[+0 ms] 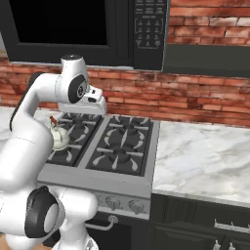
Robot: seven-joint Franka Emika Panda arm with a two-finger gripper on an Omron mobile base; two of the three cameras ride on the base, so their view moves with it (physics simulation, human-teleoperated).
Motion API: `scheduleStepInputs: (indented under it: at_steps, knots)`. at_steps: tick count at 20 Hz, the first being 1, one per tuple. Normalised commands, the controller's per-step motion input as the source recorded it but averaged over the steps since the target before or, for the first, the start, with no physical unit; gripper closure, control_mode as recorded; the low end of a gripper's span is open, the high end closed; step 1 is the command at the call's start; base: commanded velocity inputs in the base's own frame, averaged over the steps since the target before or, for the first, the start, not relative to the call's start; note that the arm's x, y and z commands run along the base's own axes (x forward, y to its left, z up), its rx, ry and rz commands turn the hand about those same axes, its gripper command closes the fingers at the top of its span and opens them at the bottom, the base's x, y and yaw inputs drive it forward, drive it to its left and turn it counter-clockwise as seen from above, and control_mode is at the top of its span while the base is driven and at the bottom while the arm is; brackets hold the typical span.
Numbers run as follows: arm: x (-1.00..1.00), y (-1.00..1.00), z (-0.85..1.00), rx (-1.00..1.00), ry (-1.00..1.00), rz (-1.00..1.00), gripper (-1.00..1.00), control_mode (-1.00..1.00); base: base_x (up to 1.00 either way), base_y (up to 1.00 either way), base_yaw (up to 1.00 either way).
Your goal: Turn on the front left burner of the stove.
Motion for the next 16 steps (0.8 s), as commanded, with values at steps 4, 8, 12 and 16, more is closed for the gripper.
scheduleStepInputs:
  at_steps: [4,8,12,16]
  knots:
    - [-0.11,0.35,-0.03,0.0,-0.09,0.0,-1.0,-1.0,0.0,0.0,0.0]
    - [-0.35,0.91,-0.07,0.0,-0.23,0.0,-1.0,-1.0,0.0,0.0,0.0]
    - [-0.51,1.0,-0.08,0.0,-0.24,0.0,-1.0,-1.0,0.0,0.0,0.0]
    - [-0.57,1.0,-0.14,0.0,-0.22,-0.04,-1.0,-1.0,0.0,0.0,0.0]
